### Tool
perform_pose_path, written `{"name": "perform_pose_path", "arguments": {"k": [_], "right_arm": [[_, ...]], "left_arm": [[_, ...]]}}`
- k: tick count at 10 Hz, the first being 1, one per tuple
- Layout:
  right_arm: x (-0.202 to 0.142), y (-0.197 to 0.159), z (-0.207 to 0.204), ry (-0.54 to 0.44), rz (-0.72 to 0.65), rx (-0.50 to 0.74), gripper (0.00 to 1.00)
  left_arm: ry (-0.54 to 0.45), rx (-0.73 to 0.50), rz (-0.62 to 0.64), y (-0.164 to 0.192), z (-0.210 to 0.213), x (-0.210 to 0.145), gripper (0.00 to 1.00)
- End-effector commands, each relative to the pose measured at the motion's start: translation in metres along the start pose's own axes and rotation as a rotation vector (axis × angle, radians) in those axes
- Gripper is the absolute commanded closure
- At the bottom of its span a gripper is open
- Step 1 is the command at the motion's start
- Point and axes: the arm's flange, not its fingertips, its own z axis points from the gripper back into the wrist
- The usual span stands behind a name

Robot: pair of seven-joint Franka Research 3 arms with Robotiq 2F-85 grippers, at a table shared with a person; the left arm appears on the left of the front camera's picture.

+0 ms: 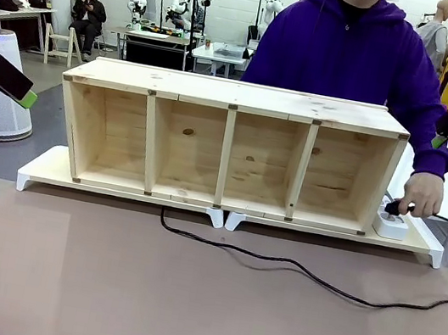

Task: Perform cable management.
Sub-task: Release the Power Cable when the human grasps it.

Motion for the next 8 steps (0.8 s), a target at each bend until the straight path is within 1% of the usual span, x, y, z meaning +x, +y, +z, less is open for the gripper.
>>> {"name": "perform_pose_path", "arguments": {"k": [1, 8], "right_arm": [[-0.0005, 0.0001, -0.0002, 0.005, -0.006, -0.003, 0.00], [-0.0005, 0.0001, -0.0002, 0.005, -0.006, -0.003, 0.00]], "left_arm": [[-0.005, 0.003, -0.001, -0.0001, -0.0017, -0.0008, 0.00], [-0.005, 0.003, -0.001, -0.0001, -0.0017, -0.0008, 0.00]]}}
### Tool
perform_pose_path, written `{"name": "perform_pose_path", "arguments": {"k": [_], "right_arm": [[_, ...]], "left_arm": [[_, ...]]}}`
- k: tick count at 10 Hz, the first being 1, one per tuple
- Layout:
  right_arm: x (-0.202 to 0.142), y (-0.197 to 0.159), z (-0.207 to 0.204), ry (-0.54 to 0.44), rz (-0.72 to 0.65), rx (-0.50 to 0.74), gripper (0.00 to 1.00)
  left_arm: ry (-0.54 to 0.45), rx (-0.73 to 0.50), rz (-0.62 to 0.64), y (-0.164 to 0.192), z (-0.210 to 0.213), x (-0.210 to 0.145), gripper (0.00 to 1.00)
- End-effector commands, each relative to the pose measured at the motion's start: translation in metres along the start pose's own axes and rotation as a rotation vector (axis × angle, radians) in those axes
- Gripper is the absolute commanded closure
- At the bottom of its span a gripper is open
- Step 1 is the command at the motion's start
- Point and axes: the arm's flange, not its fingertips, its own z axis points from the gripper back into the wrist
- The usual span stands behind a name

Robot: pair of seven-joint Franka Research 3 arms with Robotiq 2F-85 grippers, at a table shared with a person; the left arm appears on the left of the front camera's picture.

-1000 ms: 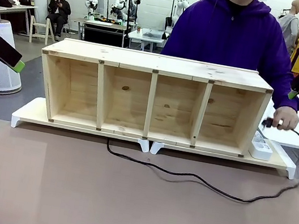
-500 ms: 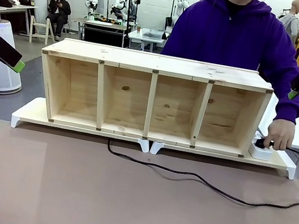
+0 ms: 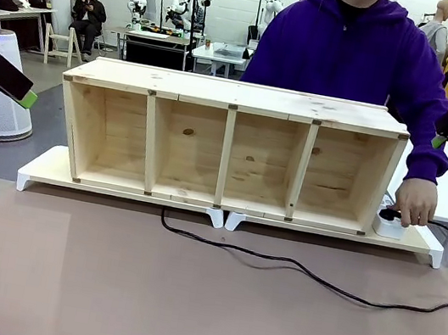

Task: Perform cable management.
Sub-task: Release the Power Cable when the human grasps it.

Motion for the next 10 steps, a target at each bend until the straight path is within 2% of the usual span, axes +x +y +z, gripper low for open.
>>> {"name": "perform_pose_path", "arguments": {"k": [1, 10], "right_arm": [[-0.0005, 0.0001, -0.0002, 0.005, -0.006, -0.003, 0.00], [-0.0005, 0.0001, -0.0002, 0.005, -0.006, -0.003, 0.00]], "left_arm": [[-0.005, 0.003, -0.001, -0.0001, -0.0017, -0.0008, 0.00], [-0.005, 0.003, -0.001, -0.0001, -0.0017, -0.0008, 0.00]]}}
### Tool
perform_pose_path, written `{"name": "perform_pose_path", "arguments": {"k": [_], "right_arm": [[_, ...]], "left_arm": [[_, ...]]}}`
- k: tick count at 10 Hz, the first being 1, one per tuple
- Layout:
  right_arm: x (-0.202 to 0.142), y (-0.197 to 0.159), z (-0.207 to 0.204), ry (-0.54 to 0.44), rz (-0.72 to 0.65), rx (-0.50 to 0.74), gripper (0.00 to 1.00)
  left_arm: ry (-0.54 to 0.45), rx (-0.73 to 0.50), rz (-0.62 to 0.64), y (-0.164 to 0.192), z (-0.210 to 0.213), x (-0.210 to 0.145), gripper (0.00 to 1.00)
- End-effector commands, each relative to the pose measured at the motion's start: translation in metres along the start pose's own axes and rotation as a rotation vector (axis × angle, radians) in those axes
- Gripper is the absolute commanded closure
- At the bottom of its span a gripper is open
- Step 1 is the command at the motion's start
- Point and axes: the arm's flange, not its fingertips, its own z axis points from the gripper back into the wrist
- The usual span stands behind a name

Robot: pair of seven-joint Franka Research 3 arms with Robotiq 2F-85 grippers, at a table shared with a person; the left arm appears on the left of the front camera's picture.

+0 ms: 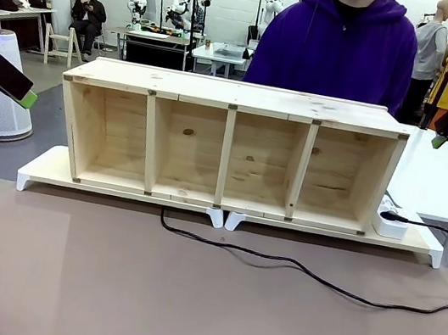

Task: Perform cable management.
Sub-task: Release the Power Cable when the human grasps it.

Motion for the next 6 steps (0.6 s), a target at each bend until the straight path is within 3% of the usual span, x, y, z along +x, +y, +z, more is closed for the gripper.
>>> {"name": "perform_pose_path", "arguments": {"k": [1, 6], "right_arm": [[-0.0005, 0.0001, -0.0002, 0.005, -0.006, -0.003, 0.00], [-0.0005, 0.0001, -0.0002, 0.005, -0.006, -0.003, 0.00]], "left_arm": [[-0.005, 0.003, -0.001, -0.0001, -0.0017, -0.0008, 0.00], [-0.005, 0.003, -0.001, -0.0001, -0.0017, -0.0008, 0.00]]}}
